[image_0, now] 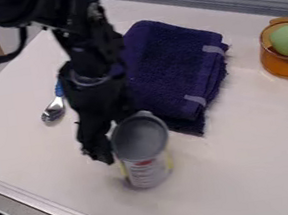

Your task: Moved the can to the lower right of the counter

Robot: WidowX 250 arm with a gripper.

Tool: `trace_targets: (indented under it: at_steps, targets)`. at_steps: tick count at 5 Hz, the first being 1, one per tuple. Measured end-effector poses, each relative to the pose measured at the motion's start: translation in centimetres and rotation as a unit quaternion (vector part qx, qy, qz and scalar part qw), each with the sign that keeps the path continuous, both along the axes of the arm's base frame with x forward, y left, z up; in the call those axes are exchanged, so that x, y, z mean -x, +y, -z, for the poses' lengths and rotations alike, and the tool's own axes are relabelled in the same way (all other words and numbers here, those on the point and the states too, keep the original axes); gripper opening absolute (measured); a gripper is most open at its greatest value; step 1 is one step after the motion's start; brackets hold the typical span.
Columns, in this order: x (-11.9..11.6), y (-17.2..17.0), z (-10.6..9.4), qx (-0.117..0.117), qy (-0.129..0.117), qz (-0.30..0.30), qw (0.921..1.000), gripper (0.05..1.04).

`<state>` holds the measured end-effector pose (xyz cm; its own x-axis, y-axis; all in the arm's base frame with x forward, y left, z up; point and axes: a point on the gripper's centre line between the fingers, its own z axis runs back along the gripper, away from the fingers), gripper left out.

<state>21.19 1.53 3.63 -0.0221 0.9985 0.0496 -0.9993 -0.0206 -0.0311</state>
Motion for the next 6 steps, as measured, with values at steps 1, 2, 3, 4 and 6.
trace_targets:
  at_steps: [1,2,3,4,6]
  targets:
    - [-0.1,-2.7,0.0,0.007,-0.002,-0.004,1.0000,0.999]
    - [-0.5,-5.0,-0.1,0.018,-0.003,-0.016,0.9997,0.999]
    - [-0.4,-7.3,-0.3,0.026,-0.003,-0.013,0.9996,0.999]
    - [-0.7,-9.1,0.1,0.025,0.004,-0.019,0.9995,0.999]
    - [-1.5,-11.9,0.8,0.025,0.009,-0.022,0.9994,0.999]
